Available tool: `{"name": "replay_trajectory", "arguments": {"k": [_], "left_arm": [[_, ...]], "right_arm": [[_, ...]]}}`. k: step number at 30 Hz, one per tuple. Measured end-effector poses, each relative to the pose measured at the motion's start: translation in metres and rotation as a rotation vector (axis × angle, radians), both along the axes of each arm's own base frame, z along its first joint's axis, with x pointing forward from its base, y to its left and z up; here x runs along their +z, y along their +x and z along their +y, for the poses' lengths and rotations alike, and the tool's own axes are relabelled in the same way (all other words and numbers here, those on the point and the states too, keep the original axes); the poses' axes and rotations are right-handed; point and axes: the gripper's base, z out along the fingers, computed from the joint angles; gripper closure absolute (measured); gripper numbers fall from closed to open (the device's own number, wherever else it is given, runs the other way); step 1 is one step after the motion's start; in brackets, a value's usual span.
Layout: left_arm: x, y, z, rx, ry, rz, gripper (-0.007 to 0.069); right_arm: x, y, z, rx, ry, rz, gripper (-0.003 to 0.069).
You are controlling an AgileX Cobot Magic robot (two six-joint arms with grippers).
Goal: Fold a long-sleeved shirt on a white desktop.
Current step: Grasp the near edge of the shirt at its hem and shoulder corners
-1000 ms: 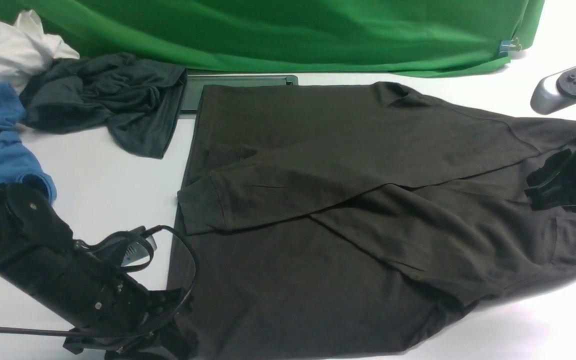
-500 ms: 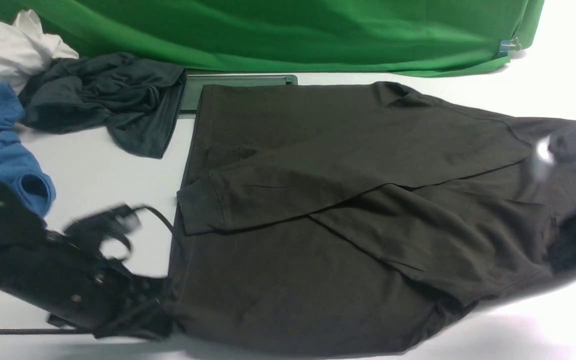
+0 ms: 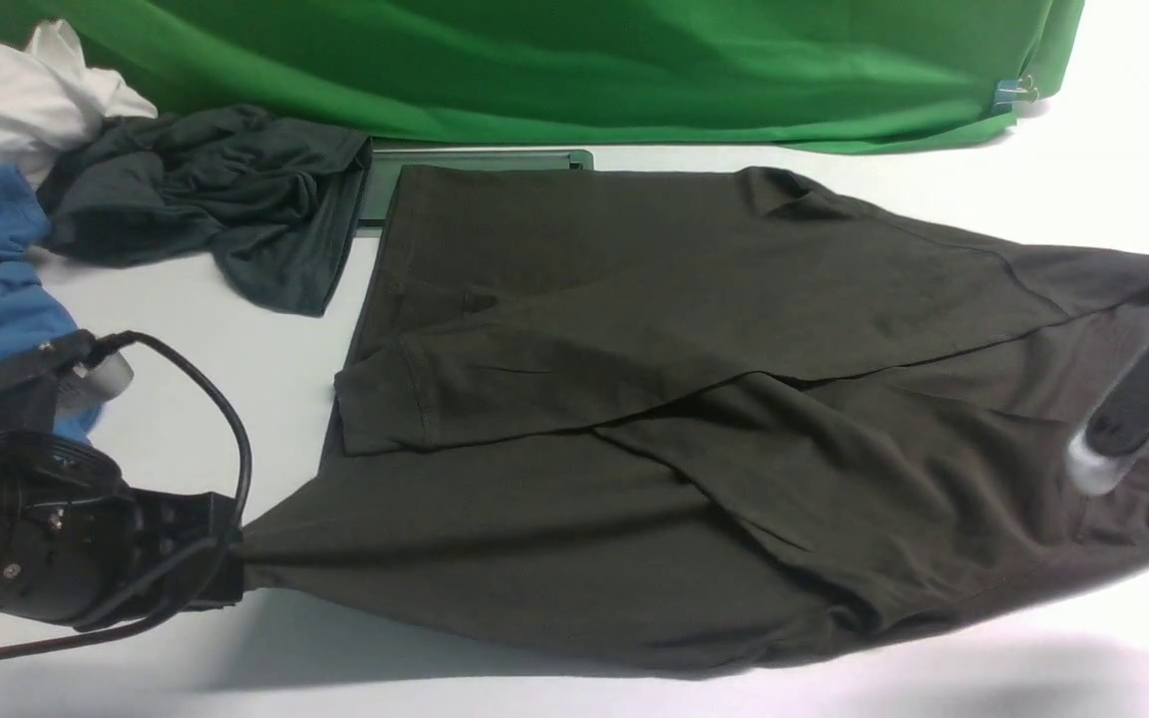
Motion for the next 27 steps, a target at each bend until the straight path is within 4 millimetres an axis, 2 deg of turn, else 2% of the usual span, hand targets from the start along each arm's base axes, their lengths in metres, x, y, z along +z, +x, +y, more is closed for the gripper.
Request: {"name": "replay_trajectory", "arguments": {"k": [4, 7, 14, 22, 27], "left_arm": [[0.0, 0.0, 0.0, 0.0, 0.0, 0.0, 0.06], [0.0, 0.0, 0.0, 0.0, 0.0, 0.001, 0.06], [0.0, 0.0, 0.0, -0.001, 0.001, 0.0, 0.06], [0.0, 0.0, 0.0, 0.0, 0.002, -0.003, 0.06], [0.0, 0.0, 0.0, 0.0, 0.002, -0.003, 0.06]], "right_arm": [[-0.021, 0.014, 0.005, 0.266, -0.039, 0.068, 0.0409], [-0.026, 0.019, 0.006, 0.357, -0.054, 0.072, 0.0409], [-0.027, 0.018, 0.001, 0.369, -0.014, 0.091, 0.0409], [-0.028, 0.021, 0.003, 0.39, 0.019, 0.057, 0.0409], [-0.044, 0.014, 0.003, 0.399, 0.029, 0.077, 0.0409]]}}
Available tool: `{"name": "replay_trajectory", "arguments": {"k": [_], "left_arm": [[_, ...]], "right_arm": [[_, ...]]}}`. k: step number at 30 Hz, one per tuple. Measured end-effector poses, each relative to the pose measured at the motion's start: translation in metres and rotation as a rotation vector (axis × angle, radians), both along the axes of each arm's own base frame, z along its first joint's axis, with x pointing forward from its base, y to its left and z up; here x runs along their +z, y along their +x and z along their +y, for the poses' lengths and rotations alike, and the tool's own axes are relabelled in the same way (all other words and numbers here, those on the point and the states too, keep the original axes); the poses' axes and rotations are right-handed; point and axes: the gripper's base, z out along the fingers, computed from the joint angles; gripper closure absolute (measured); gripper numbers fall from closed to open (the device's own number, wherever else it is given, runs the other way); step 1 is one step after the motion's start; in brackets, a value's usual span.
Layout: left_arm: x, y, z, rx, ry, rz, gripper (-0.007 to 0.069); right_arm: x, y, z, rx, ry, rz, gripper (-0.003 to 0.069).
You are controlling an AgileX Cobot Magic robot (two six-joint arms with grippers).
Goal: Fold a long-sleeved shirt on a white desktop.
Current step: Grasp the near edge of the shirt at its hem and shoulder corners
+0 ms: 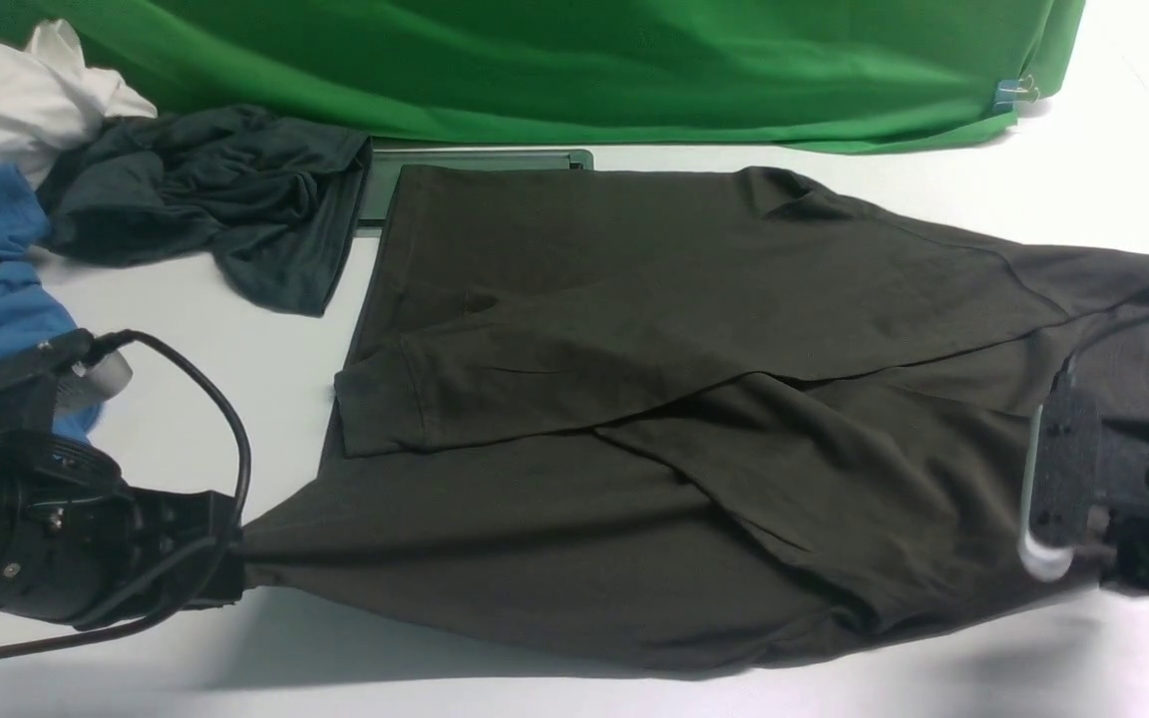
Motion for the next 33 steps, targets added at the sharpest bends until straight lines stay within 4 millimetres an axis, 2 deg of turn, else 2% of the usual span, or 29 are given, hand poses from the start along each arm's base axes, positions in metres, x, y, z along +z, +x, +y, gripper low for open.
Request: {"name": "replay_trajectory", "arguments": {"k": [3, 12, 15, 16, 18, 20, 24, 28, 33], "left_arm": [[0.0, 0.0, 0.0, 0.0, 0.0, 0.0, 0.06], [0.0, 0.0, 0.0, 0.001, 0.001, -0.002, 0.06], [0.0, 0.0, 0.0, 0.002, 0.001, -0.003, 0.06], [0.0, 0.0, 0.0, -0.001, 0.002, -0.004, 0.06], [0.0, 0.0, 0.0, -0.003, 0.003, -0.005, 0.06], [0.0, 0.0, 0.0, -0.007, 0.003, -0.008, 0.06], [0.009, 0.0, -0.001, -0.027, -0.001, -0.022, 0.06], [0.027, -0.001, -0.002, -0.04, -0.001, -0.084, 0.06], [0.03, -0.002, -0.002, -0.042, 0.0, -0.096, 0.06]], "right_arm": [[-0.014, -0.007, 0.0, 0.015, 0.003, 0.016, 0.0409], [-0.021, 0.0, 0.002, 0.042, 0.022, -0.047, 0.0427], [-0.021, 0.001, 0.002, 0.047, 0.021, -0.048, 0.0474], [-0.022, 0.0, 0.002, 0.05, 0.016, -0.035, 0.0519], [-0.022, -0.002, 0.002, 0.05, 0.013, -0.021, 0.0566], [-0.02, -0.007, 0.001, 0.051, 0.003, 0.021, 0.0623], [-0.013, -0.021, -0.002, 0.057, -0.004, 0.06, 0.0633], [0.006, -0.032, -0.007, 0.04, 0.008, -0.031, 0.0633], [0.017, -0.03, -0.006, 0.031, 0.034, -0.128, 0.063]]}}
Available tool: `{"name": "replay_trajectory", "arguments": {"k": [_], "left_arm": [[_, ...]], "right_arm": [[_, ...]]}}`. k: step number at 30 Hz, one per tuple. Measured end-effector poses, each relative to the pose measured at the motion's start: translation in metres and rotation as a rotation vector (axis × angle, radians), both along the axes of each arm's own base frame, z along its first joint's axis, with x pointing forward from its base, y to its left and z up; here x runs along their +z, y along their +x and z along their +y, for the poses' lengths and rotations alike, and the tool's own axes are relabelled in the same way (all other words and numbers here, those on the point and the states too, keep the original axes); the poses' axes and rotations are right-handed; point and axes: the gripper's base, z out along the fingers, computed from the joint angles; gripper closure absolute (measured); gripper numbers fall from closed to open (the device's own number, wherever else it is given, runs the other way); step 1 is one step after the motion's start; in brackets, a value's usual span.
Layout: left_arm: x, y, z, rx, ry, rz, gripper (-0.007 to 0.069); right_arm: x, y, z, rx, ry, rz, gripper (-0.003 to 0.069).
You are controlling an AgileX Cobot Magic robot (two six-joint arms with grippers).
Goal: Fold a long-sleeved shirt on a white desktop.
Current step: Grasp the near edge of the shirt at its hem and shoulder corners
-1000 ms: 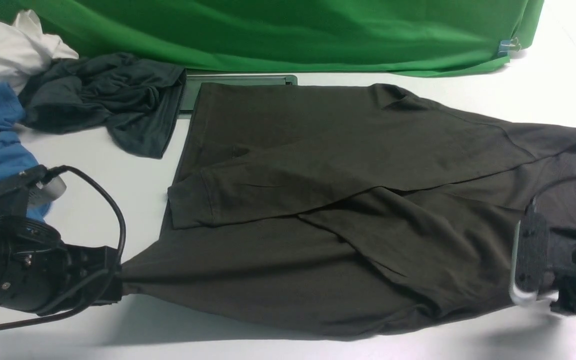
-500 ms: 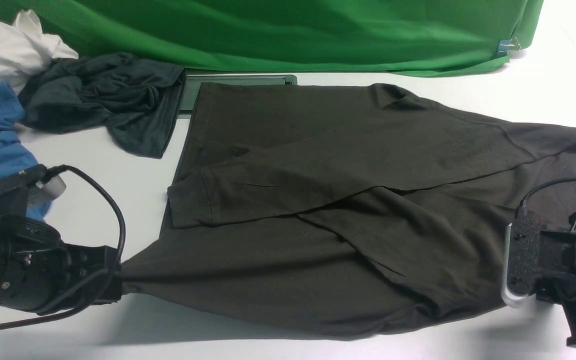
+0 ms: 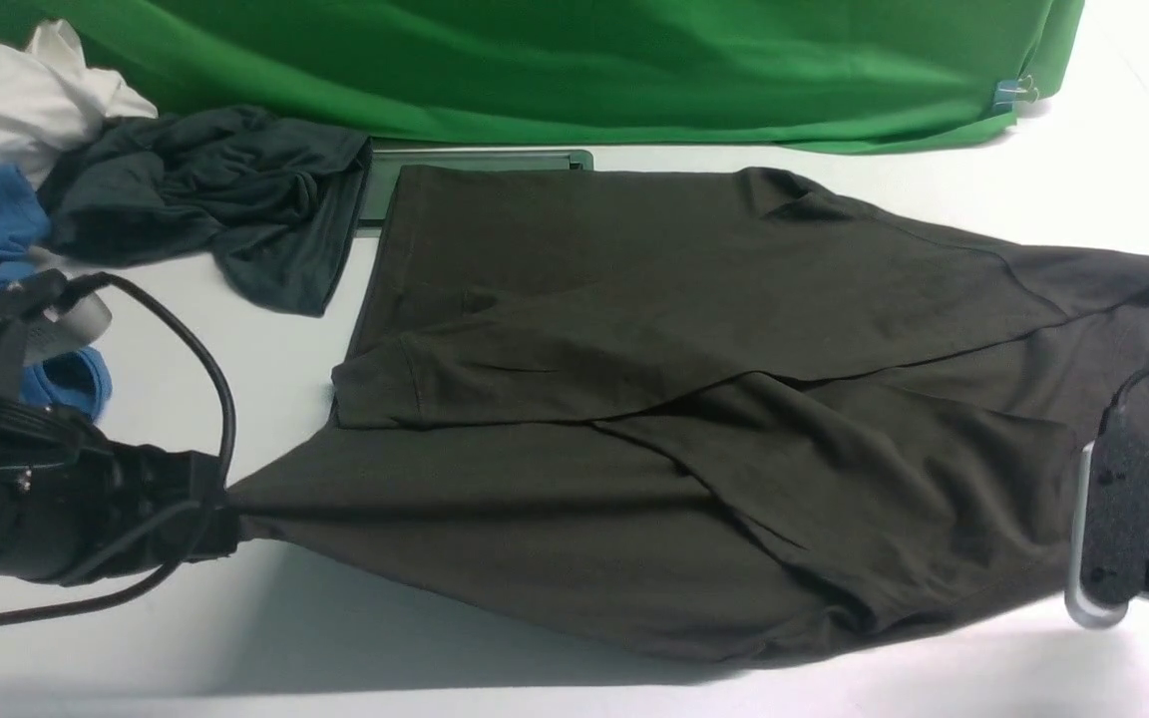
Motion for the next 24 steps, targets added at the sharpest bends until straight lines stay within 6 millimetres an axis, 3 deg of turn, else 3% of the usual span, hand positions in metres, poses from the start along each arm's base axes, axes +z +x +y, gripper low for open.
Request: {"name": "replay_trajectory", "arguments": {"k": [5, 6, 8, 9, 10, 13, 17, 19, 24], "left_arm": [[0.0, 0.0, 0.0, -0.003, 0.001, -0.001, 0.06], [0.0, 0.0, 0.0, -0.005, 0.002, -0.002, 0.06], [0.0, 0.0, 0.0, -0.009, 0.004, -0.004, 0.06], [0.0, 0.0, 0.0, -0.01, 0.005, -0.004, 0.06], [0.0, 0.0, 0.0, -0.01, 0.005, -0.004, 0.06], [0.0, 0.0, 0.0, -0.011, 0.006, -0.006, 0.06], [0.0, 0.0, 0.0, -0.009, 0.005, -0.009, 0.06], [0.0, 0.0, 0.0, -0.01, 0.005, -0.01, 0.06], [0.0, 0.001, 0.0, -0.011, 0.006, -0.011, 0.06]], "right_arm": [[-0.008, 0.002, 0.003, 0.025, 0.02, 0.011, 0.0516], [-0.012, 0.003, 0.003, 0.041, 0.018, 0.018, 0.0419], [-0.015, 0.006, 0.004, 0.061, 0.017, 0.014, 0.0295], [-0.016, 0.006, 0.004, 0.064, 0.016, 0.013, 0.0285], [-0.016, 0.008, 0.005, 0.087, 0.012, 0.001, 0.0225], [-0.016, 0.01, 0.005, 0.113, 0.005, -0.018, 0.0219], [-0.024, 0.015, 0.006, 0.125, 0.003, -0.017, 0.0311], [-0.026, 0.016, 0.006, 0.127, 0.003, -0.017, 0.0314], [-0.033, 0.019, 0.006, 0.136, 0.001, 0.001, 0.0246]]}}
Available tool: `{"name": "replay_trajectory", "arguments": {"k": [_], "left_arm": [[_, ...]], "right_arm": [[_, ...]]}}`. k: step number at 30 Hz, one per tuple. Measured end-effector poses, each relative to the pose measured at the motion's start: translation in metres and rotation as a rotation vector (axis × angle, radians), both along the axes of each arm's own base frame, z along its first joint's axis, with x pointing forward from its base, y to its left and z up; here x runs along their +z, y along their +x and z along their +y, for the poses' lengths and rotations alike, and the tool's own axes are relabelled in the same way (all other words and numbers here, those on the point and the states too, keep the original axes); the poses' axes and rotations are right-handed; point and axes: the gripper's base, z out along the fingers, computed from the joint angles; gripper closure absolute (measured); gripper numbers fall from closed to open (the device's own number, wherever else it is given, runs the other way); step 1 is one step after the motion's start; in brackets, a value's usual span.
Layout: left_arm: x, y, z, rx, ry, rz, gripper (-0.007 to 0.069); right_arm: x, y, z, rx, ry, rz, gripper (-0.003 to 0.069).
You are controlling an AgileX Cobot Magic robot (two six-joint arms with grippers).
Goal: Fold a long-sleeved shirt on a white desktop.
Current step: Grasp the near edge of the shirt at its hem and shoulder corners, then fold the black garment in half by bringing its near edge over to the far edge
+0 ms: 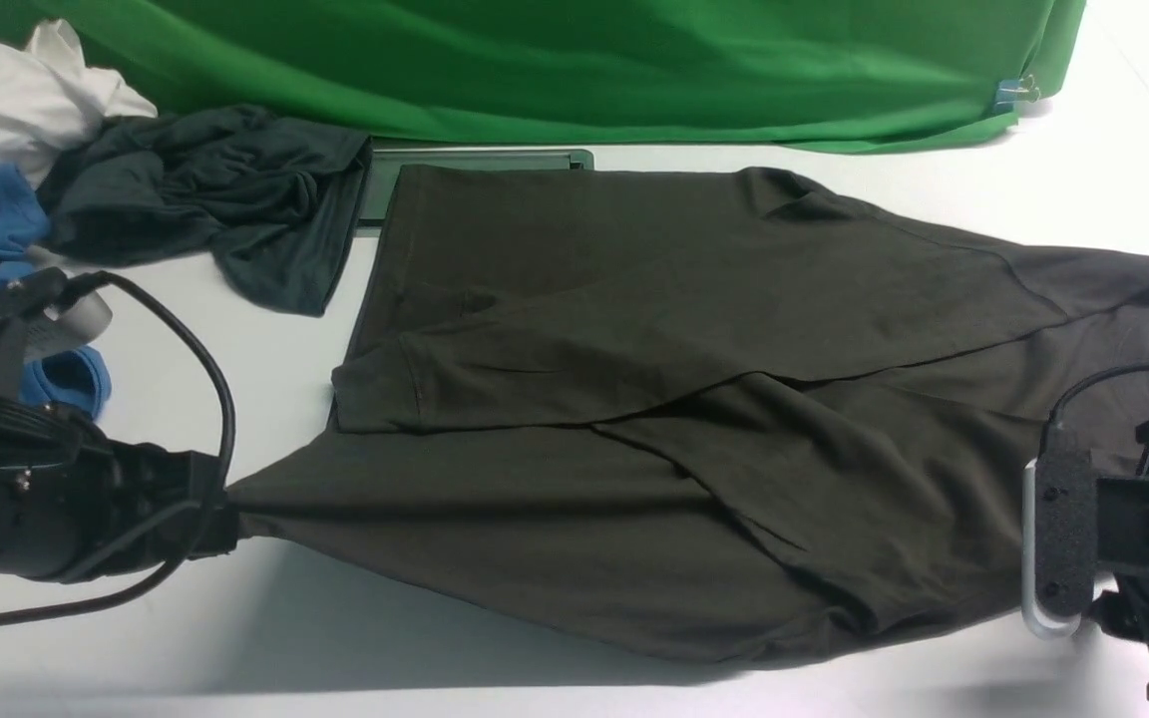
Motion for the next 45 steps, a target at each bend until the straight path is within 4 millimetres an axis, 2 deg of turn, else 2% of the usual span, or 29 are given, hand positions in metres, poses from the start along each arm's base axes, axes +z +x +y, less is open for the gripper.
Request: {"name": "replay_trajectory", "arguments": {"k": [2, 5, 9, 11, 14, 16, 18, 25, 29, 32, 33, 36, 38, 39, 40, 41, 43, 44, 45], "left_arm": [[0.0, 0.0, 0.0, 0.001, 0.0, -0.001, 0.06], [0.0, 0.0, 0.0, 0.0, 0.001, -0.002, 0.06], [0.0, 0.0, 0.0, 0.0, 0.001, -0.002, 0.06], [0.0, 0.0, 0.0, -0.003, 0.003, -0.003, 0.06], [0.0, 0.0, 0.0, -0.008, 0.005, -0.005, 0.06], [0.001, -0.001, 0.0, -0.015, 0.003, -0.002, 0.06], [0.002, -0.004, -0.001, -0.026, 0.002, 0.002, 0.06], [0.006, -0.004, -0.001, -0.022, 0.001, -0.043, 0.06], [0.006, 0.004, -0.001, -0.022, -0.009, -0.05, 0.06], [0.007, 0.018, 0.0, -0.016, -0.016, -0.047, 0.06], [0.007, 0.028, 0.001, -0.015, -0.02, -0.055, 0.06], [0.009, 0.045, 0.001, -0.008, -0.039, -0.074, 0.06], [0.014, 0.067, 0.002, -0.013, -0.059, -0.093, 0.06], [0.014, 0.071, 0.002, -0.014, -0.06, -0.096, 0.06], [0.018, 0.088, 0.003, -0.018, -0.069, -0.106, 0.06], [0.018, 0.091, 0.003, -0.021, -0.071, -0.105, 0.06], [0.021, 0.126, 0.007, -0.028, -0.073, -0.118, 0.06], [0.021, 0.129, 0.007, -0.028, -0.075, -0.119, 0.06], [0.022, 0.141, 0.008, -0.032, -0.074, -0.125, 0.06]], "right_arm": [[-0.003, 0.001, 0.0, 0.001, -0.001, 0.009, 0.0235], [-0.004, 0.003, 0.0, 0.001, -0.001, 0.012, 0.0274], [-0.008, 0.004, 0.001, -0.007, 0.005, 0.024, 0.055], [-0.008, 0.003, 0.001, -0.008, 0.005, 0.033, 0.0606], [-0.006, 0.0, 0.001, -0.017, 0.007, 0.053, 0.0617], [0.0, -0.009, 0.0, -0.044, 0.009, 0.106, 0.0617], [0.011, -0.017, -0.001, -0.082, 0.019, 0.113, 0.0618], [0.049, -0.033, -0.002, -0.143, 0.071, -0.009, 0.0618], [0.058, -0.031, -0.002, -0.169, 0.087, -0.035, 0.0618], [0.073, -0.018, -0.001, -0.187, 0.102, -0.071, 0.0618], [0.077, -0.007, -0.001, -0.199, 0.106, -0.077, 0.0618], [0.079, 0.01, -0.003, -0.217, 0.103, -0.062, 0.0618], [0.078, 0.031, -0.009, -0.253, 0.099, -0.014, 0.0618], [0.078, 0.033, -0.009, -0.256, 0.1, -0.009, 0.0618], [0.077, 0.051, -0.011, -0.274, 0.1, 0.017, 0.0618], [0.077, 0.053, -0.011, -0.274, 0.102, 0.016, 0.0618], [0.081, 0.085, -0.011, -0.283, 0.106, 0.028, 0.0619], [0.081, 0.088, -0.011, -0.283, 0.107, 0.024, 0.0619], [0.083, 0.098, -0.01, -0.283, 0.107, 0.021, 0.0619]]}}
